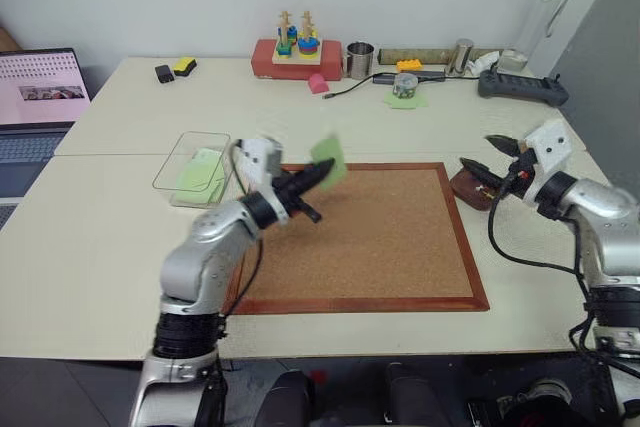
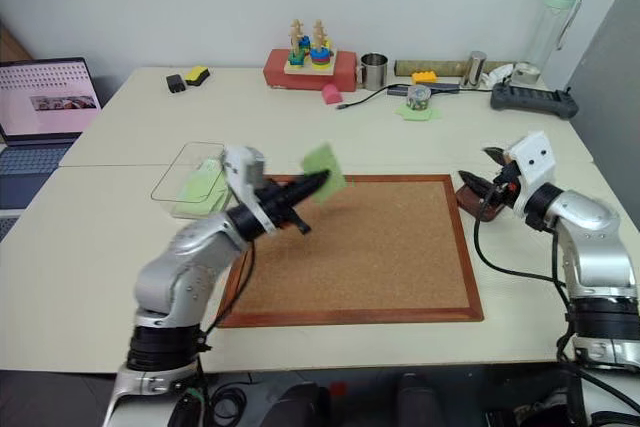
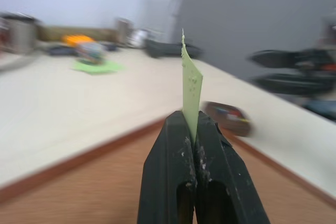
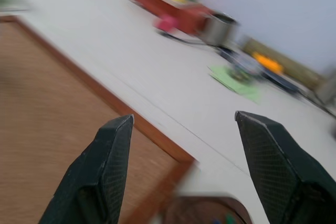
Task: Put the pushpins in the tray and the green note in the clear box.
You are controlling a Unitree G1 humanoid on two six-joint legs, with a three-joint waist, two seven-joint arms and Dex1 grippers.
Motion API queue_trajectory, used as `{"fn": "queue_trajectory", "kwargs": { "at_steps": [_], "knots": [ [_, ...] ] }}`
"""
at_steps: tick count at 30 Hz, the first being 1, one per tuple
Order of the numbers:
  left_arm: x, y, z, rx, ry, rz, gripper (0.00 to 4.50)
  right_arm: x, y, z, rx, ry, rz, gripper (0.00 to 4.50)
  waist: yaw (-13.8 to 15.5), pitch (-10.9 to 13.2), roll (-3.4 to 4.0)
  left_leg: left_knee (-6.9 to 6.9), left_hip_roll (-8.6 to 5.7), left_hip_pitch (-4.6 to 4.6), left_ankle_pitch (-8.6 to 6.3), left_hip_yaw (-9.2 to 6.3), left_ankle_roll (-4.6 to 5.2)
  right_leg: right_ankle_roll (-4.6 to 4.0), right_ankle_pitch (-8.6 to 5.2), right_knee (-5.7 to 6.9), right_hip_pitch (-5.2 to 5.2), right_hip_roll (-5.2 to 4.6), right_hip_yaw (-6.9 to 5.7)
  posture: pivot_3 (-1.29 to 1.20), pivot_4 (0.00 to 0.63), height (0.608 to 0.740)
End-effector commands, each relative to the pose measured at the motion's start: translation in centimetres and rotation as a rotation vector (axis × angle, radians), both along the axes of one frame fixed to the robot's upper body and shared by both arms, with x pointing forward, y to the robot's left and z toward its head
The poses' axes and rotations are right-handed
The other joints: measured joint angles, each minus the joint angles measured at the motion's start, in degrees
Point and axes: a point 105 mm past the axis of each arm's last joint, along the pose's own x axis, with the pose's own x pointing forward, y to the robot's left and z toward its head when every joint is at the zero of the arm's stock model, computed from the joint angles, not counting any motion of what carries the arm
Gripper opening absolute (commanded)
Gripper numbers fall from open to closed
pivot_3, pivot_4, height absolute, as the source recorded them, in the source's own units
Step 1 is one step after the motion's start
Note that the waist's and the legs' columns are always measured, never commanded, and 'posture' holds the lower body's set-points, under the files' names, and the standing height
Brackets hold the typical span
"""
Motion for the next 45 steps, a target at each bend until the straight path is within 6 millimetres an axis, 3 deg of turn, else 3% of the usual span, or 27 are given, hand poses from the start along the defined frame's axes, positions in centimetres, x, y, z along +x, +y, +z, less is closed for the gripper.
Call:
{"fn": "queue_trajectory", "kwargs": {
  "at_steps": [1,4,7,12,18,22,33,36,40,42,45],
  "knots": [
    [0.6,4.4,3.0,0.065,-0.138,0.221,0.00,-3.3,4.0,2.0,-0.049,0.001,0.267,3.24,0.0,0.0,-0.02,0.00,0.01,0.00,0.00,-0.04,0.00,0.00,0.00,-0.01,0.00,0.00,0.00,0.00,0.150,0.740],
    [1.4,8.1,3.5,0.136,-0.144,0.394,0.00,-3.8,5.6,3.0,-0.048,0.021,0.334,3.24,0.2,0.0,-0.06,0.05,-0.01,-0.02,0.00,-0.08,0.00,0.00,0.00,-0.02,0.02,-0.05,0.02,0.00,0.150,0.740],
    [2.0,11.2,2.7,0.231,-0.113,0.526,0.00,-3.8,6.5,3.1,-0.043,0.045,0.366,3.24,0.3,0.0,-0.08,0.06,-0.02,-0.02,0.00,-0.11,0.00,0.00,0.01,-0.05,0.01,-0.06,0.02,0.00,0.150,0.740],
    [2.6,13.6,1.8,0.325,-0.087,0.638,0.00,-4.0,6.9,2.2,-0.064,0.088,0.396,3.24,0.5,0.1,-0.11,-0.01,-0.02,-0.11,0.00,-0.15,-0.01,0.00,0.01,-0.06,-0.06,-0.07,-0.04,0.00,0.150,0.740],
    [3.4,14.4,0.5,0.355,-0.038,0.679,0.00,-4.4,7.1,1.8,-0.065,0.110,0.407,3.24,0.6,0.1,-0.14,0.00,-0.02,-0.14,-0.06,-0.18,-0.09,-0.01,0.01,-0.06,-0.10,-0.11,-0.02,0.00,0.150,0.740],
    [3.6,15.1,0.6,0.351,-0.038,0.723,0.52,-4.5,6.9,1.7,-0.067,0.115,0.399,3.32,0.6,0.1,-0.14,0.00,-0.01,-0.13,-0.06,-0.21,-0.10,-0.01,0.01,-0.04,-0.11,-0.10,-0.04,0.00,0.150,0.740],
    [2.8,15.0,1.4,0.329,-0.052,0.687,2.81,-4.5,6.1,1.6,-0.074,0.122,0.363,3.32,0.5,0.1,-0.14,0.00,0.00,-0.13,-0.07,-0.19,-0.12,-0.01,0.01,-0.04,-0.11,-0.10,-0.03,0.00,0.150,0.740],
    [2.0,15.1,2.2,0.386,-0.065,0.634,3.38,-4.3,4.9,1.6,-0.078,0.131,0.317,3.32,0.4,0.1,-0.16,0.00,0.00,-0.13,-0.07,-0.19,-0.12,-0.01,0.01,-0.04,-0.11,-0.10,-0.03,0.00,0.150,0.740],
    [0.0,15.0,1.7,0.529,-0.004,0.443,3.38,-4.4,2.5,0.9,-0.105,0.174,0.238,3.32,0.3,0.1,-0.16,-0.03,0.03,-0.16,-0.09,-0.17,-0.15,-0.01,0.01,-0.05,-0.16,-0.09,-0.03,0.00,0.150,0.740],
    [-2.5,14.5,0.8,0.674,0.008,0.276,3.38,-4.7,0.9,0.5,-0.132,0.206,0.194,3.32,0.2,0.1,-0.20,-0.04,0.04,-0.20,-0.10,-0.14,-0.16,-0.02,0.00,-0.07,-0.22,-0.09,0.00,0.00,0.150,0.740],
    [-5.3,18.1,-0.4,0.825,0.112,0.221,3.38,-5.0,-3.2,-0.6,-0.207,0.272,0.085,3.32,0.1,0.1,-0.14,-0.12,0.06,-0.24,-0.15,0.07,-0.19,-0.09,-0.06,-0.06,-0.39,-0.14,0.15,0.00,0.150,0.740]
  ]
}}
